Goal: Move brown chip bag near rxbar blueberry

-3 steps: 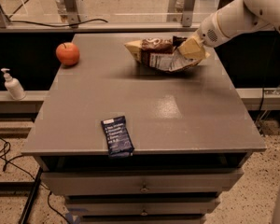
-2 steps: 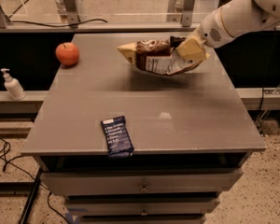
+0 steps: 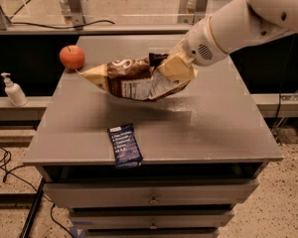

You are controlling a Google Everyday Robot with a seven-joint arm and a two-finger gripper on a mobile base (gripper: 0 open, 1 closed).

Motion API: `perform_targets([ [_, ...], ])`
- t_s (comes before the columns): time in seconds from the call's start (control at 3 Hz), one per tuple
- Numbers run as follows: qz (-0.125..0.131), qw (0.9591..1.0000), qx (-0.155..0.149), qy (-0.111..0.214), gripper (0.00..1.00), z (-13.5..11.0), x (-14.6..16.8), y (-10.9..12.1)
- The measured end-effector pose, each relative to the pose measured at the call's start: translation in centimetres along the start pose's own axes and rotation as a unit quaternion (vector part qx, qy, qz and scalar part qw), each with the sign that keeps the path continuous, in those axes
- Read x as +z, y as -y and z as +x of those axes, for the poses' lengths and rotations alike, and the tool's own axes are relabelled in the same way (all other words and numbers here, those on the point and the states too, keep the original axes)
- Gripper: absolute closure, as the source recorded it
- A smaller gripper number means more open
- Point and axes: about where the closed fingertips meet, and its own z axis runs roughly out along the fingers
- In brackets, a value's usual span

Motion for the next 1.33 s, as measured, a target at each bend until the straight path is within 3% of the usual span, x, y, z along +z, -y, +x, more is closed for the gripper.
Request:
perform_targets([
  [0.33, -0.033, 0.999, -0.03, 0.008, 1.0, -3.0, 1.7, -4.4],
  [0.67, -0.054, 0.997, -0.055, 0.007, 1.0, -4.3, 3.4, -6.9],
  [1.33, -0.071, 0.9938, -0.085, 0.007, 1.0, -4.3, 6.4, -6.5],
])
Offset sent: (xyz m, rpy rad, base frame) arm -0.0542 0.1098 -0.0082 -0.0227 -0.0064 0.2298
